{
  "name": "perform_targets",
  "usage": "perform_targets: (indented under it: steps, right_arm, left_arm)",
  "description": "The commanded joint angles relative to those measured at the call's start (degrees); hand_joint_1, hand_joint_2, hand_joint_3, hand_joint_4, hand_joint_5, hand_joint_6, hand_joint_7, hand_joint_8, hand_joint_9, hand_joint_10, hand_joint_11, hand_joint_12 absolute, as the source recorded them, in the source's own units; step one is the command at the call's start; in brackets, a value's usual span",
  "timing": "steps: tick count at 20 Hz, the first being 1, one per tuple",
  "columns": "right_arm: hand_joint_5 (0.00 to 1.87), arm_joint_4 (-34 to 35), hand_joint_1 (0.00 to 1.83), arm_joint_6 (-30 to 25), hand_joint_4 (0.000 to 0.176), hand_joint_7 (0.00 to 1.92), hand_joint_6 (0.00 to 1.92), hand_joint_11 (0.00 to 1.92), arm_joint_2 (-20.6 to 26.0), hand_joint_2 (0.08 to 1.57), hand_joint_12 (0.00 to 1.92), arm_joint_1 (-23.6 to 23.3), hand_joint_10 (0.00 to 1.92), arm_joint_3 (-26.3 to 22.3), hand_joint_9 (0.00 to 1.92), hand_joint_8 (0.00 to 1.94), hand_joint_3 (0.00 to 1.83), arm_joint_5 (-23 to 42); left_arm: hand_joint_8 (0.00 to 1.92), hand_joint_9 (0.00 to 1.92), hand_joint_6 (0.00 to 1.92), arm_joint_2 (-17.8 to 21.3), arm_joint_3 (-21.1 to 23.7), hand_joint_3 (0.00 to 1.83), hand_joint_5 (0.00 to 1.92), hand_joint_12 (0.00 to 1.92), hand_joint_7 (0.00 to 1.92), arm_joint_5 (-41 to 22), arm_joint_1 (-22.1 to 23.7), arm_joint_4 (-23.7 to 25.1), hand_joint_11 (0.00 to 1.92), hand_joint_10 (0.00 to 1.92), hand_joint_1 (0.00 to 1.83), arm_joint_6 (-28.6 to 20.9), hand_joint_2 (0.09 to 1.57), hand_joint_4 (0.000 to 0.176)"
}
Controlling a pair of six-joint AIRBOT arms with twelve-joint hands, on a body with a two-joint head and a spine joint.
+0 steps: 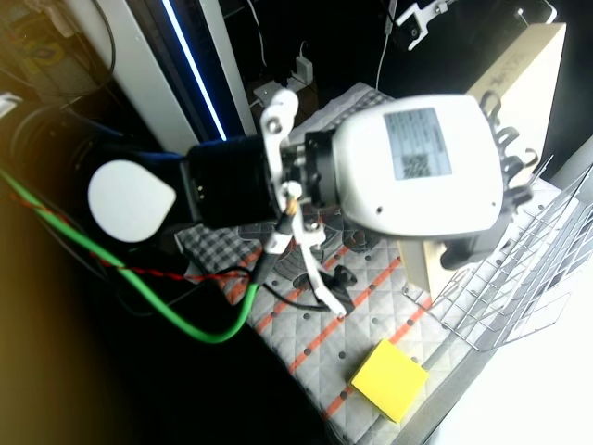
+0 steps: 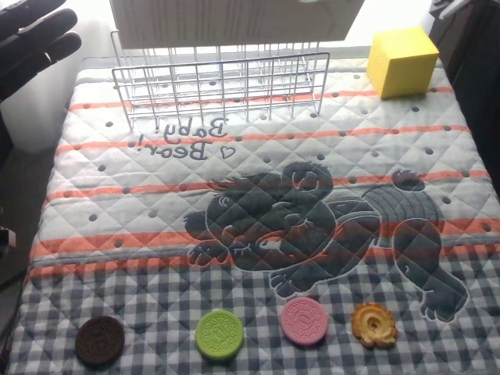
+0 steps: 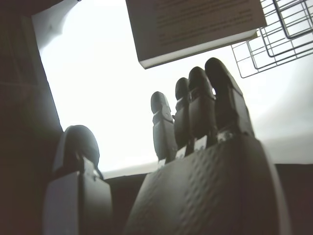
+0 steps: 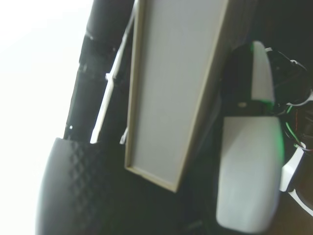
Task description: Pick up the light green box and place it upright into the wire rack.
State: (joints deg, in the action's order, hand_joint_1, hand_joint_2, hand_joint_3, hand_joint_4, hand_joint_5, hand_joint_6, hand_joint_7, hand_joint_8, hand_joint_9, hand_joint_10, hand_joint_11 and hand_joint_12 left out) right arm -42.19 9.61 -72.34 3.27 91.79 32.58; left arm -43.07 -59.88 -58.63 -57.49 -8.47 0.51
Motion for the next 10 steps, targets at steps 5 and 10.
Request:
perform_targets:
  steps: [5,10]
  right_arm:
    - [0.85,2.9,1.13,-0.2,0.0,1.4,1.17,1.4,0.7,1.18,0.46,-1.1,0.01,0.8,1.55,0.0,0.0,4.3]
    - [0.9,2.7,1.14,-0.2,0.0,1.4,1.08,1.4,0.2,1.15,0.44,-1.0,0.0,1.8,1.56,0.0,0.0,2.6]
  left_arm:
    - [0.0,0.28,0.0,0.0,-0.2,0.0,0.43,0.63,0.3,-6.8,0.5,-1.2,0.0,0.0,0.54,-0.5,0.98,0.133]
    - [0.0,0.28,0.0,0.0,-0.2,0.0,0.44,0.63,0.3,-6.9,0.6,-1.2,0.0,0.0,0.58,-0.5,0.98,0.123]
